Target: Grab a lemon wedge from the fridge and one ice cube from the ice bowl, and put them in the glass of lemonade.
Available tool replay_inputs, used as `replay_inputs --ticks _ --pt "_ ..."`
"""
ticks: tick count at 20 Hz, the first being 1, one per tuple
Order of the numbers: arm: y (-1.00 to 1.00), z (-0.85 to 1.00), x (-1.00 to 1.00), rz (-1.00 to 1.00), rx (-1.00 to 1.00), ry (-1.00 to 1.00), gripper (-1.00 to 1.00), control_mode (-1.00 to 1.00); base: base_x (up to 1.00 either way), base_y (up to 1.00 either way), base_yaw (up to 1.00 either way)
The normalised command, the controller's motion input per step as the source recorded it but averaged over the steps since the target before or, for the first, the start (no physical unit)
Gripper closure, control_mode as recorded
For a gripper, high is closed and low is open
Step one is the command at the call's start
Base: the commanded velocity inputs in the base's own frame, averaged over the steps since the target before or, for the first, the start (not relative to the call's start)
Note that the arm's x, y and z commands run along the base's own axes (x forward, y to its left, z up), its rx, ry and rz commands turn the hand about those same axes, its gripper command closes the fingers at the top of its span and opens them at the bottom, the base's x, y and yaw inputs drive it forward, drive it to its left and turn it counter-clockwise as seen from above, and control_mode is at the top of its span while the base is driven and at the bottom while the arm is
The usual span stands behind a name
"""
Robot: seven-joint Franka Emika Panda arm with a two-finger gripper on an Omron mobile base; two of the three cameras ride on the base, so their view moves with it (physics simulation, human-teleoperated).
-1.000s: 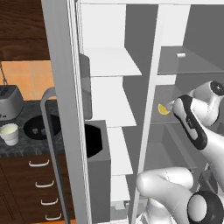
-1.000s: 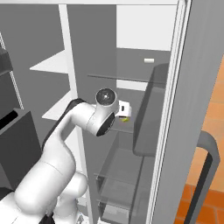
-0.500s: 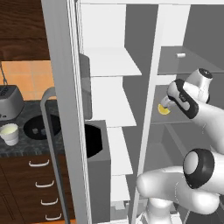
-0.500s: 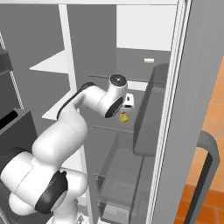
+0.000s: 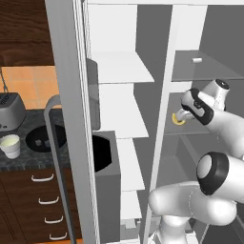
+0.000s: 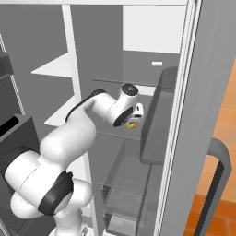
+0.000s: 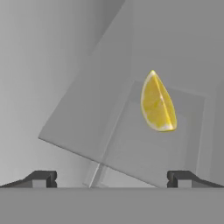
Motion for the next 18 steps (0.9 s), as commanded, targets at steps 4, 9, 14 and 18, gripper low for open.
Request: replay_inputs --ticks 4,9,14,18 --pt "-0.09 -0.08 0.36 0.0 0.0 0.0 -1.0 -1.0 0.0 0.0 0.0" --pt "-0.23 -0.03 0.31 0.0 0.0 0.0 -1.0 -1.0 0.0 0.0 0.0" --pt "-0.24 -0.12 0.24 0.0 0.0 0.0 -1.0 -1.0 0.0 0.0 0.0" --pt "0.0 -0.29 0.38 0.0 0.0 0.0 -1.0 -1.0 0.0 0.0 0.0"
